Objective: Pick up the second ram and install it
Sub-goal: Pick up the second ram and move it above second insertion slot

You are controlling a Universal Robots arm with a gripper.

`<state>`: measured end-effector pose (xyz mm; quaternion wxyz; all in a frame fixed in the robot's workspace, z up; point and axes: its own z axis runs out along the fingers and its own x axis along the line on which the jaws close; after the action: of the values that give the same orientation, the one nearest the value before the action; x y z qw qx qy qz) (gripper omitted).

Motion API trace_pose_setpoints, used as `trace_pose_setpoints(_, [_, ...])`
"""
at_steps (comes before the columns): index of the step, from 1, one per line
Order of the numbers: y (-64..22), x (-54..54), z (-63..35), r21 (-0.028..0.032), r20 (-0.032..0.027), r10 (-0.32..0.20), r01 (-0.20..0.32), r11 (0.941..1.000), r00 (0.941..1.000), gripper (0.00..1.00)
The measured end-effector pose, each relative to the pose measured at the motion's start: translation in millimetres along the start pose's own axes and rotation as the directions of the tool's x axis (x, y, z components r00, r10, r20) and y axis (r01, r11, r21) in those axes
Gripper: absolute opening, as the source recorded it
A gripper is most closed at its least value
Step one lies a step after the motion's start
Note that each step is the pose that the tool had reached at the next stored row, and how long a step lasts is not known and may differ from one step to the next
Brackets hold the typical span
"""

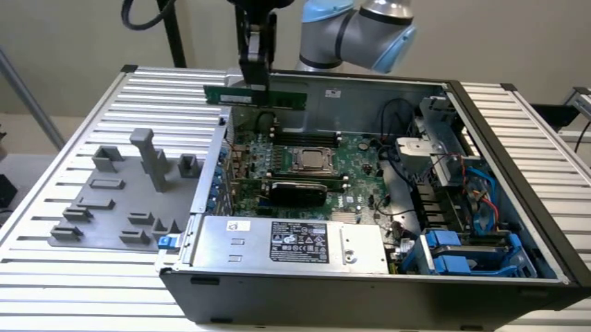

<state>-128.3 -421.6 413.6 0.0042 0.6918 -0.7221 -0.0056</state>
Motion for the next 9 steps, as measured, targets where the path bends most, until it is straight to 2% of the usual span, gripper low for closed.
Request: trace_pose_setpoints(9, [-40.4,-8.6,2.2,-0.0010,0.0019,0.000,0.000,1.0000,1.0000,0.14])
